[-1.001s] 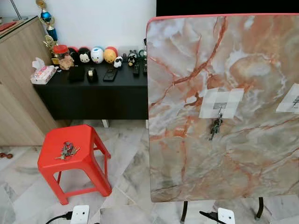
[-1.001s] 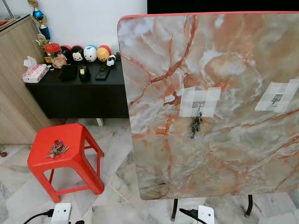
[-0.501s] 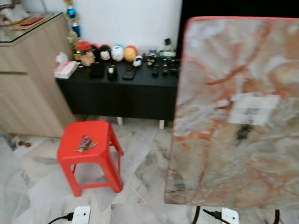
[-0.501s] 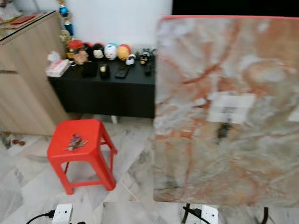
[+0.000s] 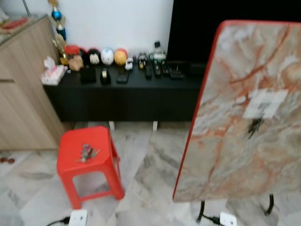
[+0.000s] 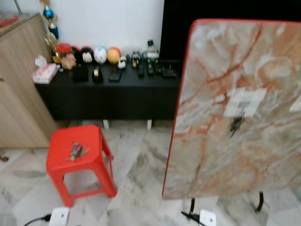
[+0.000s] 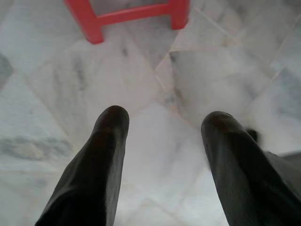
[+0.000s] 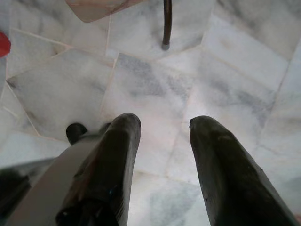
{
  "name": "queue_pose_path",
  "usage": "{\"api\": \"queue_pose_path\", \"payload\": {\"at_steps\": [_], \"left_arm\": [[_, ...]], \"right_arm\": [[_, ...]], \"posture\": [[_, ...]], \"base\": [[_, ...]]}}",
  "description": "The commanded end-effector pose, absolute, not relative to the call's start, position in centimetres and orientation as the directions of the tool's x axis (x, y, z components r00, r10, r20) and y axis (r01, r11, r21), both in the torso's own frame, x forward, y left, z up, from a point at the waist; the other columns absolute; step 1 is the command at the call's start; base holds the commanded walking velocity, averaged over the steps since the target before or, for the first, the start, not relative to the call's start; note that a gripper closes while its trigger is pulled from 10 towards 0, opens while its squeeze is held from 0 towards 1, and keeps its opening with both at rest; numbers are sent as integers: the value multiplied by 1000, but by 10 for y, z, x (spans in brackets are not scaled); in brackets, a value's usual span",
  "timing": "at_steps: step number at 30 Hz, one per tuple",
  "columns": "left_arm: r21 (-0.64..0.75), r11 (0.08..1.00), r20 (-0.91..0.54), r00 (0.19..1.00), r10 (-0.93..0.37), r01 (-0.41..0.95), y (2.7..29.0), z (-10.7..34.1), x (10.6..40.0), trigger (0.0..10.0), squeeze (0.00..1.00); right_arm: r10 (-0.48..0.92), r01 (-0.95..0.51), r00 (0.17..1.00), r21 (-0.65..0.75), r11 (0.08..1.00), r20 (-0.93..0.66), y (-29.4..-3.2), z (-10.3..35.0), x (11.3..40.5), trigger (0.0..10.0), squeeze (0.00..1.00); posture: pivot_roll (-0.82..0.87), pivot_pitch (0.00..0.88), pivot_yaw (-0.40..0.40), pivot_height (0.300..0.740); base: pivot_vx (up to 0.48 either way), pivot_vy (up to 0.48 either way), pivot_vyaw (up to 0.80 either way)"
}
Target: Hang keys on a hook
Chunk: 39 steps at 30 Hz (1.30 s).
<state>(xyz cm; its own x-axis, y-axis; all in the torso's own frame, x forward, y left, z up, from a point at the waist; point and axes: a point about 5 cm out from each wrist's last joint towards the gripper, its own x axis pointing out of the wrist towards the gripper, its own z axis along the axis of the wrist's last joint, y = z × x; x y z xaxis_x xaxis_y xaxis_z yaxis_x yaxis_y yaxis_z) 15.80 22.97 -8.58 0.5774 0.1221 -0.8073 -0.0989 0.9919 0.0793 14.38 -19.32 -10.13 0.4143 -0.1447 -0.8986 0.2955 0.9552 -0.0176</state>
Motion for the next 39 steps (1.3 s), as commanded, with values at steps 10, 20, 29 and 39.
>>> {"api": "queue_pose_path", "payload": {"at_steps": [10,20,29,39], "left_arm": [[78,991,-817,563,126,-108,230,-88,154,10000,0],[80,990,-814,565,134,-118,230,-87,155,10000,0],[80,989,-813,566,135,-121,230,-87,155,10000,0],[77,989,-811,569,135,-125,229,-87,156,10000,0]], "right_arm": [[-152,298,413,-25,954,-898,-194,-101,144,10000,0],[-164,309,413,-32,951,-896,-195,-101,143,10000,0],[-163,303,417,-32,953,-894,-195,-101,144,10000,0],[-159,289,423,-34,957,-892,-192,-100,146,10000,0]], "posture": [[-54,0,4,740],[-48,0,2,740],[-44,0,2,740],[-39,0,-4,740]], "base": [[0,480,0],[0,480,0],[0,480,0],[0,461,0]]}}
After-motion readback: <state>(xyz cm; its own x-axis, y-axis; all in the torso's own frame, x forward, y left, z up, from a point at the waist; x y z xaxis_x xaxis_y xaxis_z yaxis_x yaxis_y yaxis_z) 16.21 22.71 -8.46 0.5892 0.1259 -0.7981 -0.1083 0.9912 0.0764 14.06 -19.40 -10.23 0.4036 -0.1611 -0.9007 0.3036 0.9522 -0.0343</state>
